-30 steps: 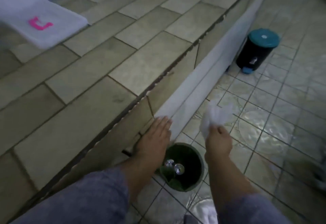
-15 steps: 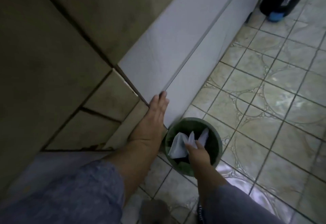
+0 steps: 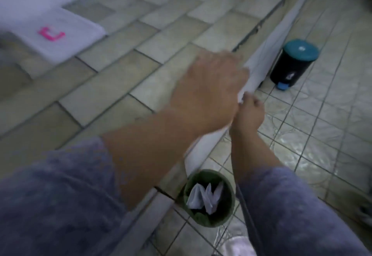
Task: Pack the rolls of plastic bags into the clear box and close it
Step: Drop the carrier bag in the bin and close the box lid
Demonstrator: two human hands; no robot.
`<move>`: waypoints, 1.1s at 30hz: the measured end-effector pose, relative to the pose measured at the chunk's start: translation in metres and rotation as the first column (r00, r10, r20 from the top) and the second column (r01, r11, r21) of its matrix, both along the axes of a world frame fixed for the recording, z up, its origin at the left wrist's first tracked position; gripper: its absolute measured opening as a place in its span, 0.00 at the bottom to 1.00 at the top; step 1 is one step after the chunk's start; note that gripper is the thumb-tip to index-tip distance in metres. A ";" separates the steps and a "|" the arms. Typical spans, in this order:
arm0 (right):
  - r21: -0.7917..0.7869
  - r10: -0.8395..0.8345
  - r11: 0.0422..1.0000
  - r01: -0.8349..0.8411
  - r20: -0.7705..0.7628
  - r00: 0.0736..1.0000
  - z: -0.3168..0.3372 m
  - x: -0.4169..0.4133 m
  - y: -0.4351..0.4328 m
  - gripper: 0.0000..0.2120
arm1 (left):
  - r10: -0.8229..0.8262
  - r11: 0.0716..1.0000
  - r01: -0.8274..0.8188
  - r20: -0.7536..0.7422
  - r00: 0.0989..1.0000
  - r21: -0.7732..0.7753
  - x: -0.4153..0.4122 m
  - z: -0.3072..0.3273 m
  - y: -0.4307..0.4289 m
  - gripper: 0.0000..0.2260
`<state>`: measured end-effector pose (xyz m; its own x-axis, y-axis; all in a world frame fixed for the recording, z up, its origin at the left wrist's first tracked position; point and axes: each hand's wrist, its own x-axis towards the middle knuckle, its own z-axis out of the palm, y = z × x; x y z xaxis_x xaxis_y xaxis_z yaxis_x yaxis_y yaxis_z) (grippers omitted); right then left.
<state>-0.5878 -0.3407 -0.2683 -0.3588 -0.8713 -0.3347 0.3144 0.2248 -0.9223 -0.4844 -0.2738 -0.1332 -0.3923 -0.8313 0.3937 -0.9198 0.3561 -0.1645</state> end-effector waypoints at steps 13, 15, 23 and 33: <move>0.372 0.305 0.499 -0.782 -0.921 -0.244 0.117 0.253 0.072 0.34 | 0.909 0.411 -0.797 -0.134 0.395 0.442 0.292 -0.014 0.158 0.30; 0.418 0.265 0.493 -0.763 -0.907 -0.326 0.112 0.260 0.069 0.34 | 0.903 0.423 -0.803 -0.123 0.411 0.420 0.294 -0.019 0.158 0.29; 0.449 0.274 0.477 -0.756 -0.893 -0.357 0.116 0.259 0.070 0.35 | 0.908 0.417 -0.784 -0.165 0.386 0.459 0.296 -0.019 0.157 0.30; 0.254 0.026 0.364 -0.896 -0.964 -0.263 0.146 0.363 0.009 0.30 | 0.992 0.034 -0.786 -0.115 -0.047 0.617 0.370 -0.019 0.196 0.41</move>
